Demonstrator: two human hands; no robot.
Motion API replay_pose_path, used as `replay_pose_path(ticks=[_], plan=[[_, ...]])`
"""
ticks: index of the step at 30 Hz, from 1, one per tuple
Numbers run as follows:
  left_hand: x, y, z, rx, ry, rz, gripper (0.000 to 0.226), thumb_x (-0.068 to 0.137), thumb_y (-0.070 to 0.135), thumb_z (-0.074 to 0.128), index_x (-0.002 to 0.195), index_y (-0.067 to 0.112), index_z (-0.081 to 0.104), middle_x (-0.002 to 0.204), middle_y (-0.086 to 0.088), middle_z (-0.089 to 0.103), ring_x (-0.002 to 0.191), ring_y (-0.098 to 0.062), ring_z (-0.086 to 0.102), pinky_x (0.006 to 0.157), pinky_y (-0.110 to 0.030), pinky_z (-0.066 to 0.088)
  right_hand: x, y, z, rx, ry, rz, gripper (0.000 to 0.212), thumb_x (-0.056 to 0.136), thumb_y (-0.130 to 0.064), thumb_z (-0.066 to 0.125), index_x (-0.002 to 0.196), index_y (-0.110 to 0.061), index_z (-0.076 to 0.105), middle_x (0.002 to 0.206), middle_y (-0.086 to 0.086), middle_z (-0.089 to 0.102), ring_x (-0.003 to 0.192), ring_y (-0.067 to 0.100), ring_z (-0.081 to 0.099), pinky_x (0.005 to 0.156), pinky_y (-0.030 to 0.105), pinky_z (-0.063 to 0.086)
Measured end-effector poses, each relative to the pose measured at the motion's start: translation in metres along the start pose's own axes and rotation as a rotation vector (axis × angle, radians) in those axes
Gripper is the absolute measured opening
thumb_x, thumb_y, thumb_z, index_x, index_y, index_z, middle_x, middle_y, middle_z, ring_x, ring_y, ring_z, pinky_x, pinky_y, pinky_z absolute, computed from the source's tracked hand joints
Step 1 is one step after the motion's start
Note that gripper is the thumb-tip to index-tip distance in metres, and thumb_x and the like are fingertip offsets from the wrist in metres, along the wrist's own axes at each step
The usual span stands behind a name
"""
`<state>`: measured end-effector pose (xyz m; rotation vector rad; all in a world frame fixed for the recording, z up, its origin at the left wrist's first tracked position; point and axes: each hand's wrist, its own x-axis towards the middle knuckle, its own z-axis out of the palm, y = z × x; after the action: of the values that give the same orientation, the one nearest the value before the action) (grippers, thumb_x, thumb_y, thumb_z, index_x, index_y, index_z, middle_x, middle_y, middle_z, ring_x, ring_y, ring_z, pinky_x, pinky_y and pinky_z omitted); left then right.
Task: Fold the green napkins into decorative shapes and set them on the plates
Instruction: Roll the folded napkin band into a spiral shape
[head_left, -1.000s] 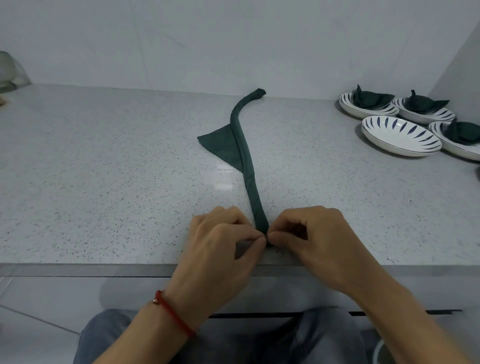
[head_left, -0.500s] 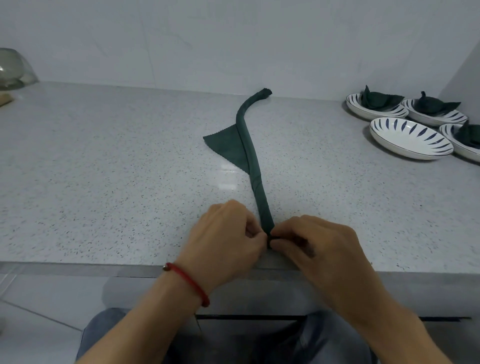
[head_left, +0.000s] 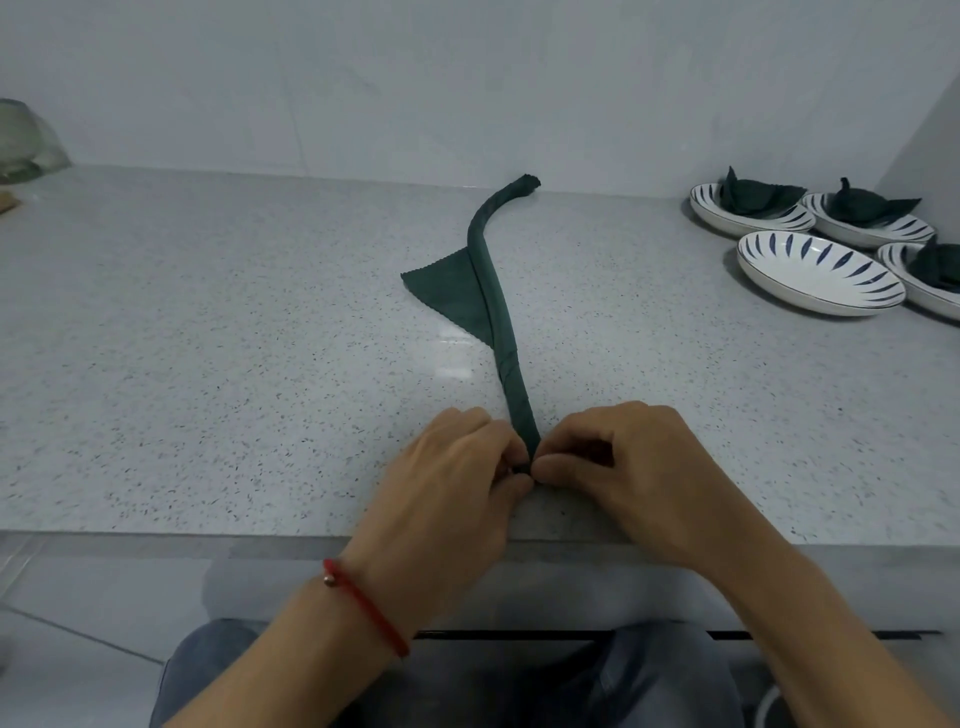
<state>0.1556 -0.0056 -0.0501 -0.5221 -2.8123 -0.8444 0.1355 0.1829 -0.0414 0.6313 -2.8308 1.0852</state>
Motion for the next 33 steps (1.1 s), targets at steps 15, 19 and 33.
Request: replay_pose_path(ticks=[15,19,33], plan=[[0.023,-0.006,-0.016,-0.026,-0.068,-0.124,0.011,0.086,0.040,0.073,0.085,0.029,0.077,0.073,0.017,0.064,0.071,0.003,0.057,0.066,-0.009,0.043,0.004,0.002,0.003,0.000,0.006,0.002,0.006,0.088,-0.030,0.074,0.093,-0.029,0.077,0.082,-0.018,0.070,0.085,-0.002,0.063,0.076,0.012,0.048],[0.013,-0.004,-0.011,-0.017,0.022,-0.060,0.014,0.092,0.040,0.066,0.096,0.032,0.077,0.082,0.015,0.063,0.077,-0.003,0.056,0.075,-0.023,0.049,0.010,0.001,0.002,0.058,-0.014,0.083,0.004,0.088,-0.033,0.074,0.087,-0.031,0.078,0.079,-0.019,0.072,0.081,-0.006,0.065,0.074,0.009,0.049],[0.036,-0.005,-0.010,-0.015,-0.050,-0.181,0.019,0.091,0.030,0.067,0.078,0.019,0.074,0.073,0.007,0.066,0.071,-0.010,0.062,0.068,-0.029,0.056,0.011,0.004,0.005,-0.046,0.044,-0.010,0.011,0.084,-0.027,0.079,0.092,-0.032,0.074,0.079,-0.018,0.068,0.082,-0.001,0.062,0.073,0.012,0.049]])
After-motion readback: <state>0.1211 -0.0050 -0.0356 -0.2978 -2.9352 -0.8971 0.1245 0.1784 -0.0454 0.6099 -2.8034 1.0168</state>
